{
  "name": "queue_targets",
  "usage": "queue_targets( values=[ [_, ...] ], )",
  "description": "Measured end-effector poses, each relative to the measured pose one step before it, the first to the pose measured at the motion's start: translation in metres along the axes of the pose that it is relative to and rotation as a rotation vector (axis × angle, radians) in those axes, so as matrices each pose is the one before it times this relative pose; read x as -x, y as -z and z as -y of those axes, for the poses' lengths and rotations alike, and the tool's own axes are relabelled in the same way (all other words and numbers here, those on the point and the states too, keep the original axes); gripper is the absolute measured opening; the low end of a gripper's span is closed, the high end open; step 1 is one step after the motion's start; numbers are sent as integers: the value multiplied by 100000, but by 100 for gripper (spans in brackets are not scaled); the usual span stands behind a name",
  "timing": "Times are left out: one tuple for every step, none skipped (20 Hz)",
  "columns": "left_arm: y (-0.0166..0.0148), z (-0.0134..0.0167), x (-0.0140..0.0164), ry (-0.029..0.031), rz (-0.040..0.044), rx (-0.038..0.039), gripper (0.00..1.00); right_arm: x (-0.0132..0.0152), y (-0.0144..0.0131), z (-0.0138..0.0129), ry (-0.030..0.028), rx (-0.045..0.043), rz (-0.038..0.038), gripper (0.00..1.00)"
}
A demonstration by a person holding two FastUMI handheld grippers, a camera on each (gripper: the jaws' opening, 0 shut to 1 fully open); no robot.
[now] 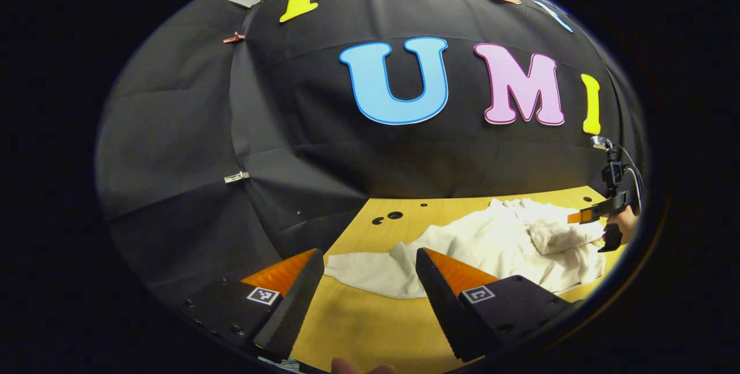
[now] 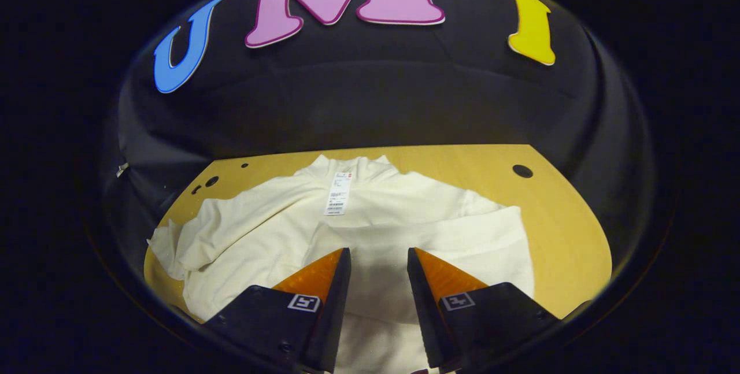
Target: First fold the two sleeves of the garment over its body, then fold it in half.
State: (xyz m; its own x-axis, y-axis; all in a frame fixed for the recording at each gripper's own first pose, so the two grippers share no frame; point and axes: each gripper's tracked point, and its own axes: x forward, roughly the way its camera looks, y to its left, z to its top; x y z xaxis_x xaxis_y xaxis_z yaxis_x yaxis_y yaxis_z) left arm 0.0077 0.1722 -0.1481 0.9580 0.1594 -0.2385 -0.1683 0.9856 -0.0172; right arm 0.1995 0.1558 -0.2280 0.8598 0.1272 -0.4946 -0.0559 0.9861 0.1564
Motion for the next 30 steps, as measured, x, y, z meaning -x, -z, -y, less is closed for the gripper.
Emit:
queue_targets(
  values=[
    [-64, 190, -301, 445, 366, 395, 98, 867, -506, 1170, 1441, -512, 865, 60],
    [-149, 177, -253, 489, 285, 127, 99, 892, -527, 1403, 1594, -235, 1173, 60],
    [-94, 181, -420, 447, 306, -88, 98, 1100, -600, 1487, 2026, 239, 1647, 60],
    [-200, 159, -392, 575, 191, -227, 98, 1080, -336, 1142, 1444, 189, 1110, 61],
    [27, 268, -332, 668, 99, -91, 98, 1041, -374, 1329, 1635, 28, 1257, 60],
    [-67, 203, -379, 869, -117, -39, 98, 1335, -397, 1320, 1302, -51, 1365, 60],
    [85, 125, -326, 500, -41, -244, 98, 1042, -243, 894, 1358, 111, 815, 60],
    [-81, 168, -433, 950, -1, -437, 98, 1004, -39, 1251, 1237, 124, 860, 60],
    [167, 231, -335, 858, -3, -697, 98, 1041, 16, 1139, 1245, 164, 559, 60],
    [-86, 122, -452, 854, -90, -868, 99, 870, 49, 838, 1081, 301, 634, 60],
    [131, 63, -420, 667, -154, -880, 98, 799, 20, 848, 981, 312, 360, 60],
    [95, 27, -483, 625, -295, -637, 98, 932, 311, 661, 746, 136, 66, 60],
    [254, -28, -395, 428, -509, -455, 98, 832, 185, 780, 1235, -99, -28, 60],
    [158, 34, -449, 423, -418, -519, 98, 741, 254, 879, 1401, -506, -23, 60],
    [282, -135, -380, 170, -500, -631, 98, 637, 295, 877, 1522, -1113, 179, 60],
    [263, -67, -455, 354, -840, -831, 98, 676, 253, 730, 1557, -1485, 15, 60],
    [367, -83, -397, 242, -685, -693, 98, 661, 250, 924, 1631, -1266, 134, 60],
    [293, -129, -424, 278, -988, -349, 99, 684, 292, 974, 1740, -816, 178, 60],
    [585, -153, -503, 222, -1490, 257, 98, 598, 409, 893, 1473, -522, 0, 60],
    [530, -316, -445, -174, -1783, 650, 98, 659, 397, 894, 1493, -162, -175, 60],
    [618, -422, -493, -225, -1800, 515, 99, 662, 472, 819, 1377, 226, -415, 60],
    [703, -535, -603, -770, -1859, 223, 99, 813, 491, 634, 994, 435, -348, 60],
    [493, -635, -545, -718, -1473, 235, 99, 668, 494, 423, 611, 639, -425, 60],
    [576, -568, -552, -485, -1403, 367, 99, 701, 485, 279, 292, 425, -489, 60],
    [495, -625, -515, -788, -1356, 303, 99, 586, 471, 11, -202, 219, -758, 60],
    [656, -840, -551, -1165, -1758, 307, 99, 608, 472, 54, -107, -237, -955, 60],
    [382, -906, -582, -1416, -1378, 388, 99, 557, 364, -75, -210, -432, -539, 60],
    [432, -702, -714, -833, -1286, 322, 99, 581, 348, -60, -76, -437, -273, 60],
    [192, -615, -606, -603, -1191, -74, 99, 527, 232, -155, -80, -395, -207, 60],
    [419, -486, -795, -38, -1229, -634, 99, 404, 289, -170, -19, -352, -378, 60]
  ],
)
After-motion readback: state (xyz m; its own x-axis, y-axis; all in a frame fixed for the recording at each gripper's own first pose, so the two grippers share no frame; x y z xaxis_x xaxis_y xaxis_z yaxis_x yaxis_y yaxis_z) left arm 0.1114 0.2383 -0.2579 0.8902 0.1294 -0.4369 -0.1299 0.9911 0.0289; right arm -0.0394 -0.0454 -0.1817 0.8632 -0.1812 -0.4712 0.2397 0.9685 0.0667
